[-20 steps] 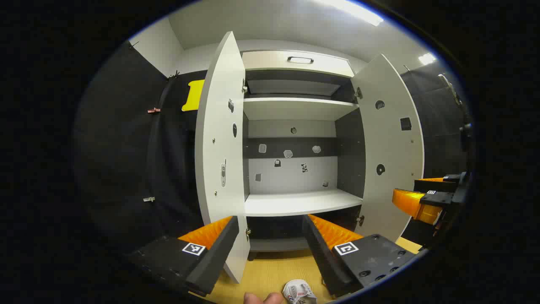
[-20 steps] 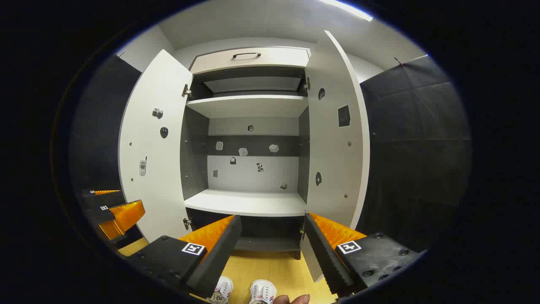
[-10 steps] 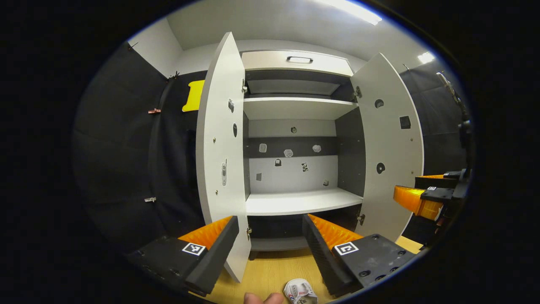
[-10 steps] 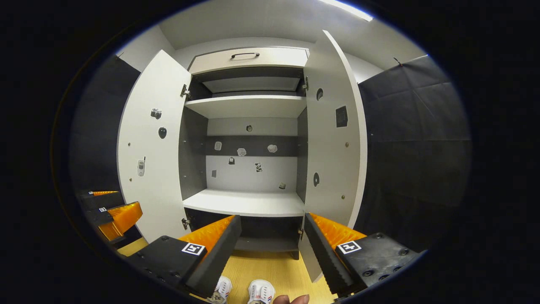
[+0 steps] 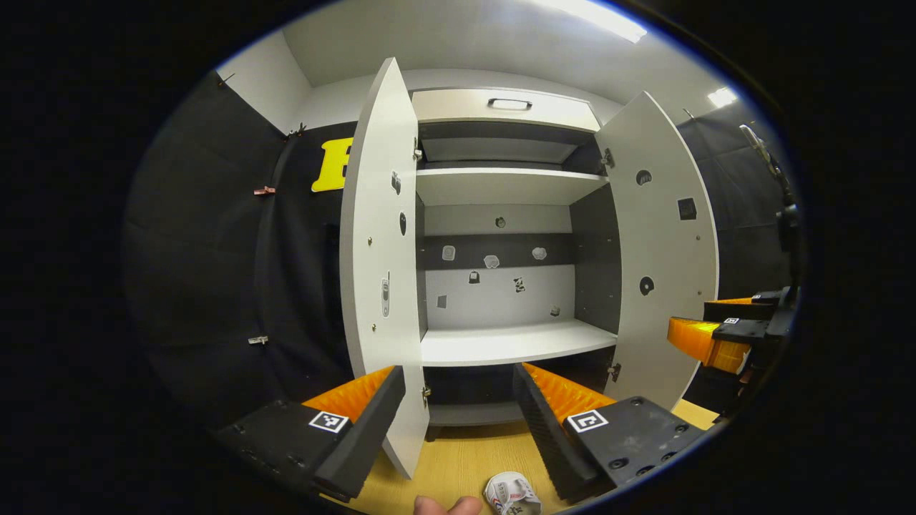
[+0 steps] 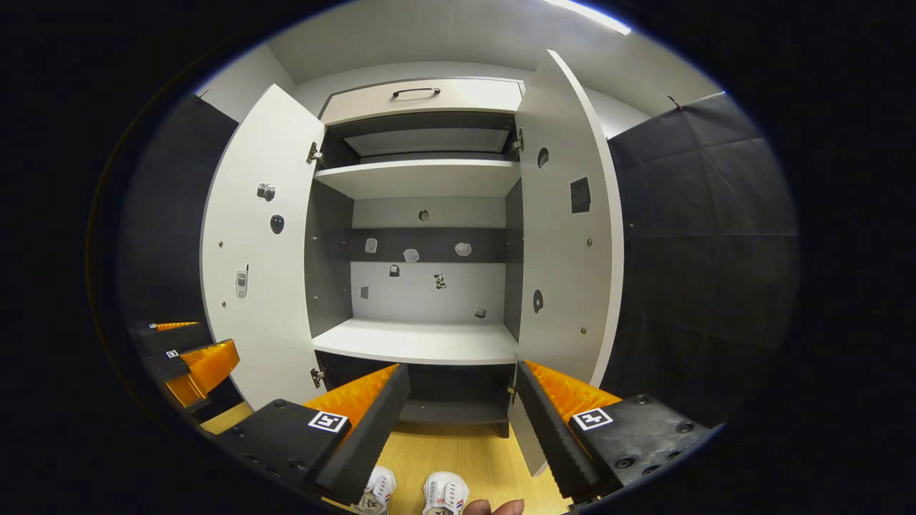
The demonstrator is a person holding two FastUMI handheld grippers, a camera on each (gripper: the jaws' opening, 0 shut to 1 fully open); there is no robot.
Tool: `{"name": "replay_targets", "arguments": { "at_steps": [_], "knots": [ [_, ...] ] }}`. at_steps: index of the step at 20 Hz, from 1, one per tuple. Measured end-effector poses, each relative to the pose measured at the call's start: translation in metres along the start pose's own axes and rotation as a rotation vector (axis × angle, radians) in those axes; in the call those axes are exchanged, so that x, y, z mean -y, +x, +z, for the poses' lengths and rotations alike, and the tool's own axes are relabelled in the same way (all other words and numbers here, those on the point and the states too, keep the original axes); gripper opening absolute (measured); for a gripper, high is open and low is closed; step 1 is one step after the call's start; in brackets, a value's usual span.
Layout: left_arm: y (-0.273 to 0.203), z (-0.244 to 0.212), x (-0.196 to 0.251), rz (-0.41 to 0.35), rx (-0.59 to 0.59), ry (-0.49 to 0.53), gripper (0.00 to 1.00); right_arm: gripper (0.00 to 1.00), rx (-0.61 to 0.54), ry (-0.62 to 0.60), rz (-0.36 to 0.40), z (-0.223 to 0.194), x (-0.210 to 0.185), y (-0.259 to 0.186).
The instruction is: Grab one shoe with the right hand and put it into the shoe cabinet, grab the other shoe with the left hand and put it into the shoe cabinet; then close the right door with the right hand and the left door with the left hand.
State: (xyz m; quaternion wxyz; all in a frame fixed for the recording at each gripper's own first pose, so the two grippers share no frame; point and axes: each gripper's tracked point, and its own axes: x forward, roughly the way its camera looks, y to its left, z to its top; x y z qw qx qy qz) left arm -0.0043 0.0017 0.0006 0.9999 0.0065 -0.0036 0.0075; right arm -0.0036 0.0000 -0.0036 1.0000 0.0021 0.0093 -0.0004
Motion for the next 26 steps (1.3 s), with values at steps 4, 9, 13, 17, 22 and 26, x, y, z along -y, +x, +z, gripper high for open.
{"name": "replay_targets", "arguments": {
  "at_steps": [4,9,13,17,22,26],
  "knots": [
    [-0.012,0.0,-0.003,-0.004,0.006,0.006,0.95,0.98,-0.071,-0.001,0.008,-0.029,-0.007,-0.006],
    [-0.017,-0.01,-0.003,-0.021,-0.007,0.007,0.95,0.98,-0.299,0.017,0.032,-0.134,-0.022,-0.033],
    [-0.024,-0.014,-0.006,-0.029,-0.019,0.009,0.95,0.98,-0.52,0.057,0.057,-0.237,-0.033,-0.06],
    [-0.031,-0.016,-0.013,-0.025,-0.03,0.015,0.95,0.99,-0.699,0.17,0.083,-0.311,-0.043,-0.077],
    [-0.037,-0.014,-0.02,-0.015,-0.025,0.035,0.94,0.81,-0.832,0.205,0.074,-0.376,-0.051,-0.072],
    [-0.039,-0.015,-0.021,-0.02,-0.032,0.025,0.95,0.81,-0.856,0.14,0.038,-0.415,-0.051,-0.055]
  ]
}}
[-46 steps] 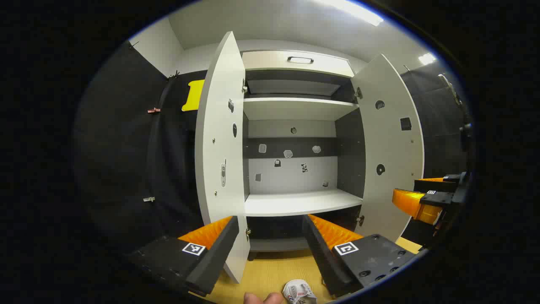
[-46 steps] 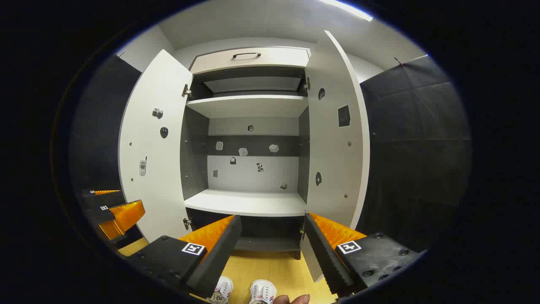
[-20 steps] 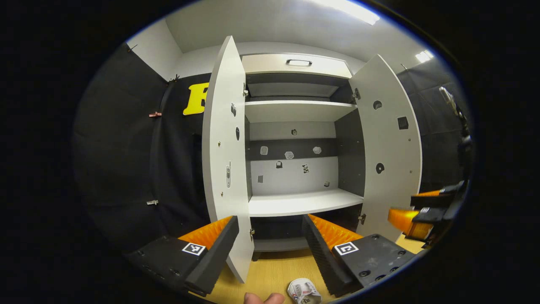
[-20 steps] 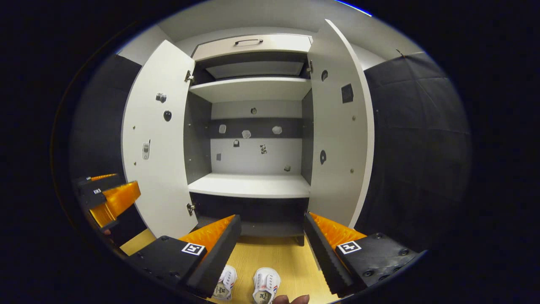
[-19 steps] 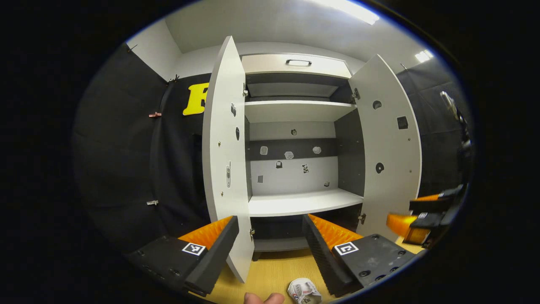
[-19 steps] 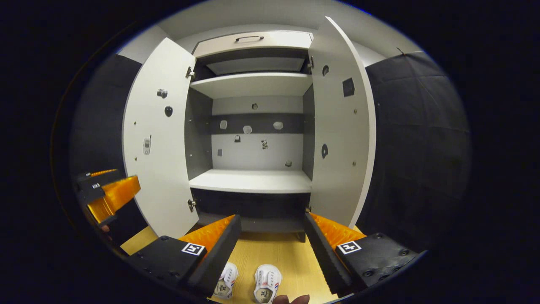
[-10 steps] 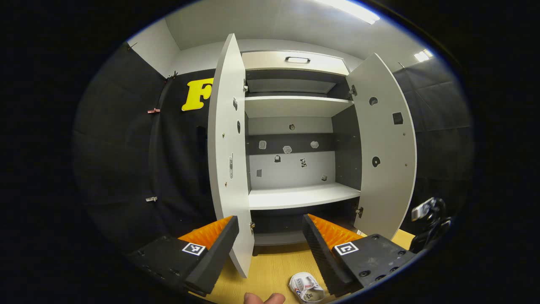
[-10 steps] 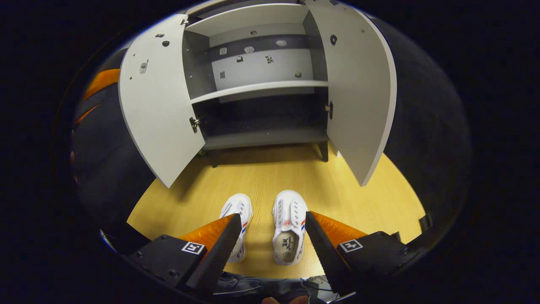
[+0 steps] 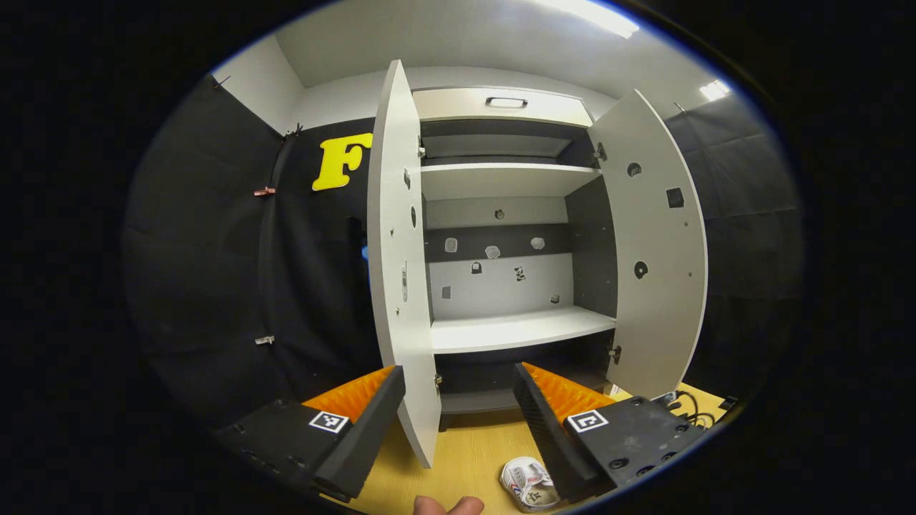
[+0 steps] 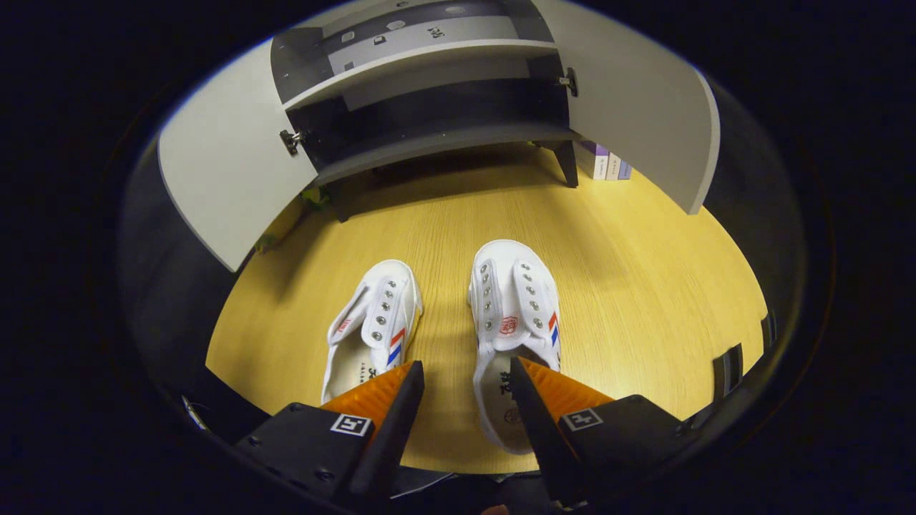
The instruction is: Grab one shoe with the right hand and put it into the shoe cabinet, grab the other shoe with the left hand and put it into the shoe cabinet; then close the right door with the right hand and the left door with the left hand.
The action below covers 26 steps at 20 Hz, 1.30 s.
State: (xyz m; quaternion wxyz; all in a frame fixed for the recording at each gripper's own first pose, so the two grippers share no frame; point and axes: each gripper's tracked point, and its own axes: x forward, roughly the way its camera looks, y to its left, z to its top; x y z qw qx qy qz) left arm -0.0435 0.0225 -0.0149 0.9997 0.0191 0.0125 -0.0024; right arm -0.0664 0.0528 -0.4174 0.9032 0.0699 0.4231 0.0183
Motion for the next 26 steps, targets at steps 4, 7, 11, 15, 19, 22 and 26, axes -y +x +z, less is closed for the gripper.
{"name": "replay_targets", "arguments": {
  "at_steps": [4,7,11,15,19,22,26],
  "knots": [
    [0.003,-0.004,0.003,-0.019,-0.011,0.009,0.95,0.74,0.045,-0.007,-0.069,0.0,0.006,0.028],
    [0.006,-0.008,0.003,-0.019,-0.037,0.006,0.95,0.62,0.079,-0.013,-0.105,0.003,0.009,0.041],
    [0.011,-0.005,-0.001,-0.008,-0.023,0.016,0.95,0.22,0.105,0.048,-0.109,0.012,0.01,0.053],
    [0.015,-0.008,-0.002,-0.004,-0.029,0.025,0.95,0.07,0.089,0.049,-0.058,0.018,0.009,0.058],
    [0.018,-0.005,-0.005,0.006,-0.023,0.022,0.95,0.05,0.135,0.049,-0.043,0.036,0.017,0.042],
    [0.018,-0.003,-0.007,0.013,-0.013,0.013,0.95,0.05,0.165,0.119,-0.005,0.053,0.021,0.025],
    [0.016,-0.005,-0.009,0.018,-0.01,0.003,0.95,0.05,0.226,0.088,0.018,0.079,0.022,-0.008]
  ]
}}
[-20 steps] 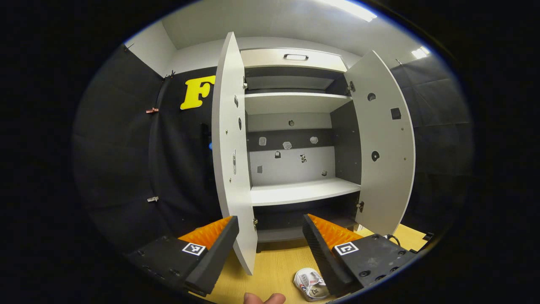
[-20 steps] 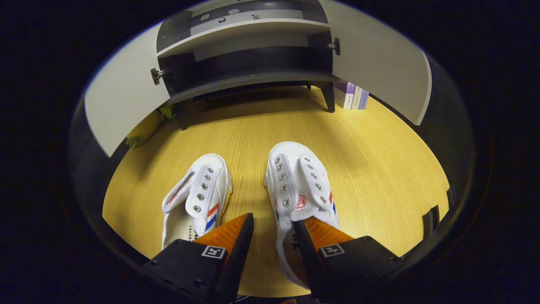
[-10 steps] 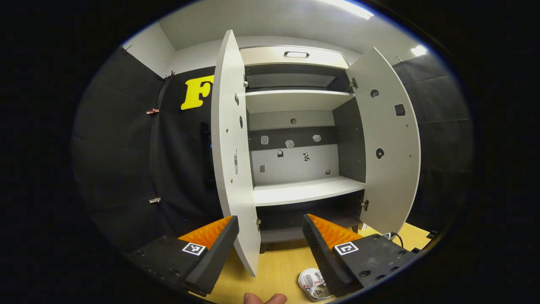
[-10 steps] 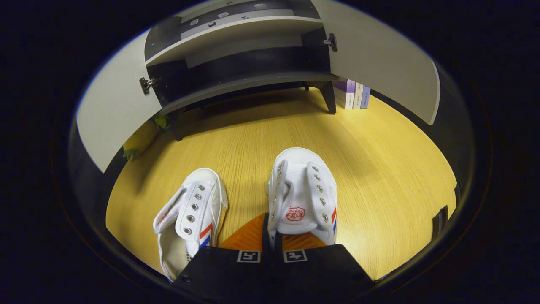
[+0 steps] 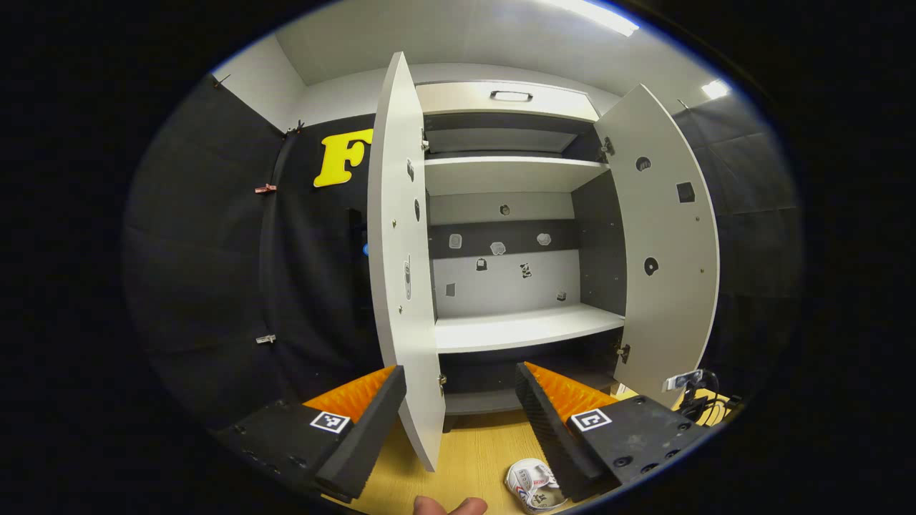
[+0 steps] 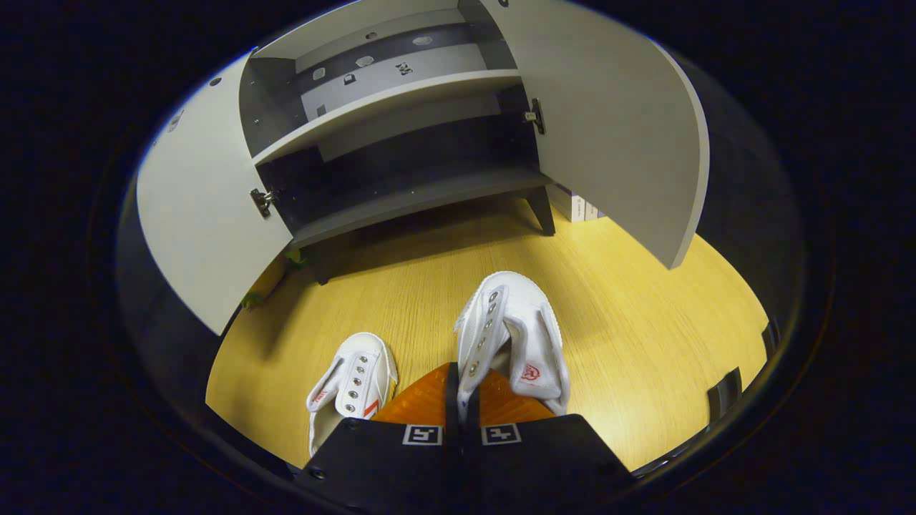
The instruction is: Grab one shoe with the right hand and put it into the shoe cabinet, grab the other shoe with the left hand and put it into the shoe cabinet; then close the right door with the right hand and the left door with the left hand.
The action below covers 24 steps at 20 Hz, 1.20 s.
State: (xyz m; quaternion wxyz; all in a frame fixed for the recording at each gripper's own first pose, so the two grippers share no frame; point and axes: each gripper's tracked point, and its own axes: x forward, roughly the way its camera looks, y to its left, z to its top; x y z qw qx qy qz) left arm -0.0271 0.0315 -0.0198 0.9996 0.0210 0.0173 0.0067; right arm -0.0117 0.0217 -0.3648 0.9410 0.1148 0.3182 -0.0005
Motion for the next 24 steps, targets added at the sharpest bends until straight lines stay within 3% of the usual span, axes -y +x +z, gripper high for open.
{"name": "replay_targets", "arguments": {
  "at_steps": [7,14,24],
  "knots": [
    [-0.003,-0.002,0.0,-0.007,0.007,-0.011,0.95,0.05,0.105,-0.044,0.057,0.079,-0.035,-0.049],
    [-0.009,-0.003,0.004,-0.026,0.017,-0.022,0.95,0.05,0.224,-0.055,0.093,0.199,-0.085,-0.08],
    [-0.011,-0.005,0.011,-0.058,0.009,-0.054,0.95,0.05,0.274,-0.171,0.107,0.367,-0.134,-0.036]
  ]
}}
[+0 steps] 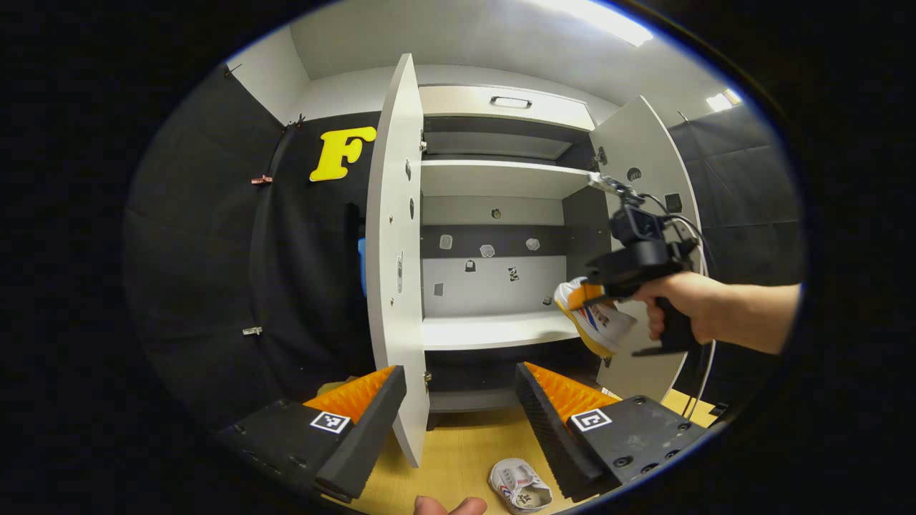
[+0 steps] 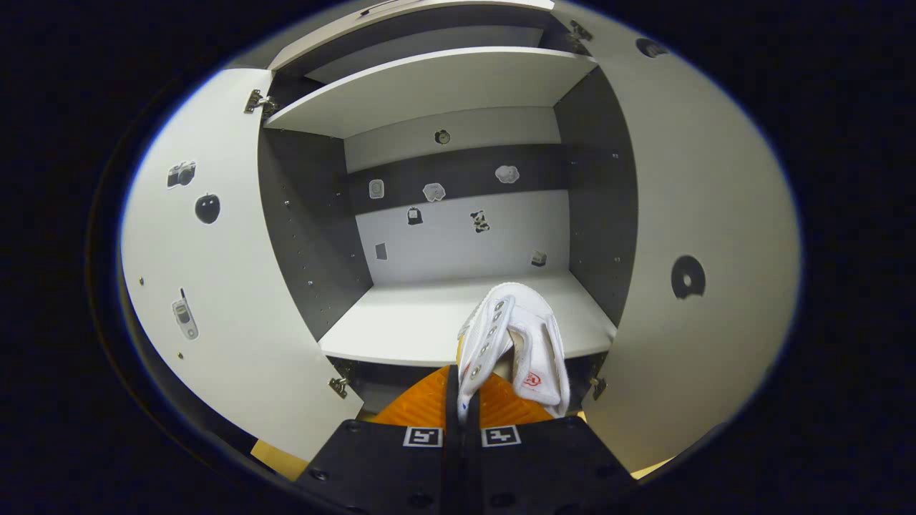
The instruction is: Grab one shoe with the right hand and put it into the shoe cabinet, grab the other shoe with the left hand and put it into the shoe cabinet; then close the right door with the right hand and the left door with the left hand.
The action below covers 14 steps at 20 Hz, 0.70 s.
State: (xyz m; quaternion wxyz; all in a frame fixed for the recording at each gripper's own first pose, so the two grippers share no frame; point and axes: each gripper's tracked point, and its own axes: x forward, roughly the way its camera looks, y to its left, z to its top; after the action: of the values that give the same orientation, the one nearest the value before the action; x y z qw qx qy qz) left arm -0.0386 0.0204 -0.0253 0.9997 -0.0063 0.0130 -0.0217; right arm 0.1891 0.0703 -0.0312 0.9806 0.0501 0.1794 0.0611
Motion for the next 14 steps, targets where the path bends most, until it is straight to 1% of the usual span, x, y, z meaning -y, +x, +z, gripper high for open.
{"name": "replay_targets", "arguments": {
  "at_steps": [2,5,7,10,14],
  "knots": [
    [0.002,-0.002,0.002,-0.006,-0.006,-0.009,0.96,0.05,-0.011,-0.035,-0.001,0.017,0.002,0.03],
    [0.006,-0.001,0.0,0.007,0.001,0.002,0.95,0.05,-0.042,-0.108,-0.017,0.031,0.011,0.077],
    [0.01,-0.002,0.0,0.014,0.0,-0.013,0.95,0.05,-0.065,-0.147,-0.026,0.038,0.016,0.109],
    [0.015,-0.005,0.0,0.019,-0.015,-0.046,0.95,0.05,-0.123,-0.172,-0.02,0.039,0.022,0.156],
    [0.02,-0.004,-0.005,0.058,-0.013,-0.047,0.96,0.05,-0.189,-0.199,-0.05,0.036,0.033,0.207]
  ]
}}
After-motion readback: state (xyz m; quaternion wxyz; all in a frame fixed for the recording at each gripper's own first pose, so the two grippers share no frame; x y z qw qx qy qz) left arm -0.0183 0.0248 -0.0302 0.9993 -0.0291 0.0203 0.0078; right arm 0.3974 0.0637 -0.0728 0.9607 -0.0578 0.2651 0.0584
